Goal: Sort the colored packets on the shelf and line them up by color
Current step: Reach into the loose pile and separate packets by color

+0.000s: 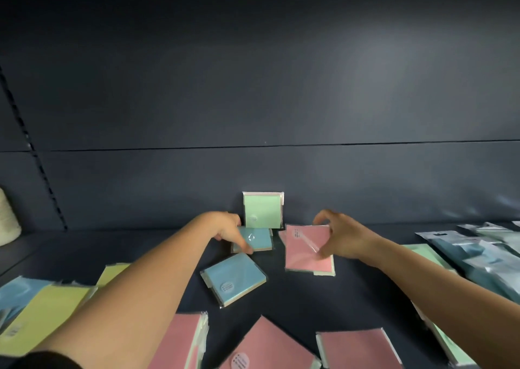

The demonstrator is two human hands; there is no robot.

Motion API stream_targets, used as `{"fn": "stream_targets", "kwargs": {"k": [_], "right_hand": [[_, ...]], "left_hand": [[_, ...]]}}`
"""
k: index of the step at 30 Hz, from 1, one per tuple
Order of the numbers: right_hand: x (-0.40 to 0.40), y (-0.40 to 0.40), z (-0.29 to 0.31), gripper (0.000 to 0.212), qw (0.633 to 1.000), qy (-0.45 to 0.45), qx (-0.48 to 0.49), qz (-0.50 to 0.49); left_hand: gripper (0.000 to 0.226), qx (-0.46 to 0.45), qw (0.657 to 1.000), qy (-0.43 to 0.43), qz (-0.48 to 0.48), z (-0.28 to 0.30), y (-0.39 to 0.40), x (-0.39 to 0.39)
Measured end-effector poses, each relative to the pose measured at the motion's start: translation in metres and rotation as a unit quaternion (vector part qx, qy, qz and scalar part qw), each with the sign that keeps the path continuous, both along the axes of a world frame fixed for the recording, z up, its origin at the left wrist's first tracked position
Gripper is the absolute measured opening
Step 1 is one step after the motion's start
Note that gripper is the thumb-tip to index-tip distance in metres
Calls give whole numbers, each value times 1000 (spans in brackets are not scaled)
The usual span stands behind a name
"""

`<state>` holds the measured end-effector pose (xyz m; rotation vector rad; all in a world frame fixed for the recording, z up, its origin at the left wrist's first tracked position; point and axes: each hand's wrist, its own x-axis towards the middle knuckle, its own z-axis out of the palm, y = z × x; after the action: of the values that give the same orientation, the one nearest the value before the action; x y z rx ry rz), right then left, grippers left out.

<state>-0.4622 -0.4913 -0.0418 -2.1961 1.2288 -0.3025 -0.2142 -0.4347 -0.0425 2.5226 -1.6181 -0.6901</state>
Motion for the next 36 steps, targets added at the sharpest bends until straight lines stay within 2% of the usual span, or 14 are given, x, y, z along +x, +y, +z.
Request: {"fn": "stream_targets", "kwargs": {"k": [3,6,9,12,15,18,21,22,24,26,30,36], "right_hand": [[-6,-6,-3,73,988,-128,76,-48],[-17,-9,-2,49,968,-209,114,-78],[-30,-2,0,25,962,-211,167,-43],[-38,9,-7,26,968,-161,191,4],[-41,17,-15,25,982,-133,132,5],[-40,30,-8,18,972,-204,116,2],[-35,43,5,6,953,-281,110,-31],[-33,47,9,5,947,-297,112,-37],[-26,57,18,8,936,-325,128,-41],[-19,67,26,16,926,-343,151,-39],[3,94,36,23,922,-350,157,-46],[41,156,46,12,889,-417,158,-101]], "left_hand": [[74,-2,1000,25,14,-3,-3,0],[68,-6,995,90,52,-7,-1,-1],[65,-43,979,168,110,-13,2,0],[59,-90,955,227,166,-17,6,1],[49,-154,916,301,218,-11,17,-5],[53,-248,871,334,260,1,38,-7],[31,-327,835,345,277,19,70,-4],[31,-349,820,357,280,24,82,0],[44,-386,791,385,277,37,109,10],[42,-407,772,405,274,48,141,22],[12,-420,754,424,273,60,210,46],[9,-425,732,443,295,58,313,93]]}}
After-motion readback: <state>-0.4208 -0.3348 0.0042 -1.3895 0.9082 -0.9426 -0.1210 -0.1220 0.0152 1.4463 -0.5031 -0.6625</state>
